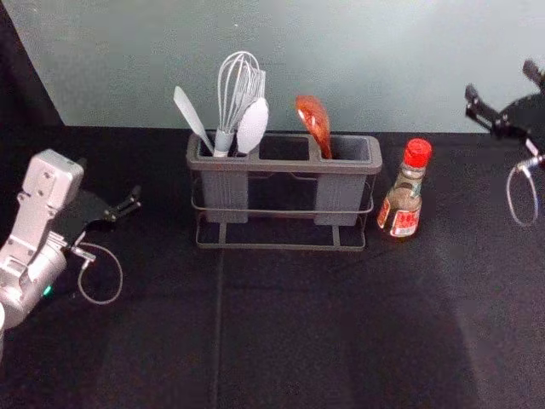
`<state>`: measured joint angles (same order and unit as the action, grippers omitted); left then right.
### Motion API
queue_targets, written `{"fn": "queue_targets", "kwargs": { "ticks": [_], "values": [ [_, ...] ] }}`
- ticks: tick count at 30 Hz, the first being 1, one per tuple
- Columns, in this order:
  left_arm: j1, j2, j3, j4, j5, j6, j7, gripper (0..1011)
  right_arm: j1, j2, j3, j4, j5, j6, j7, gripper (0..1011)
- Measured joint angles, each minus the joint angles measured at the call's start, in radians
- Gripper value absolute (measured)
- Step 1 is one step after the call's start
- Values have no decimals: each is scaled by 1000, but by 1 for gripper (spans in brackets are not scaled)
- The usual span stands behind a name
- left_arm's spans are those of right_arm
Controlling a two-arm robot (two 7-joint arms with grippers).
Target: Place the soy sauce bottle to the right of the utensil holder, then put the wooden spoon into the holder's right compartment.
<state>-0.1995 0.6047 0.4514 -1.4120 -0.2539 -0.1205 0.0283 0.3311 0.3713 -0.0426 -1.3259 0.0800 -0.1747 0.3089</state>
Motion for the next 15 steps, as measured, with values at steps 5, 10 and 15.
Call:
{"fn": "queue_targets", "kwargs": {
  "ticks": [5,10,15],
  "values": [
    [0,0,0,0,0,0,0,1011,-19,-2,-8,2,-4,57,-12,1004],
    [0,0,0,0,0,0,0,1011,-36,-8,-19,14,-2,81,-15,1004],
    [0,0,0,0,0,0,0,1011,-51,-17,-30,39,-2,80,-18,1004]
  ]
}}
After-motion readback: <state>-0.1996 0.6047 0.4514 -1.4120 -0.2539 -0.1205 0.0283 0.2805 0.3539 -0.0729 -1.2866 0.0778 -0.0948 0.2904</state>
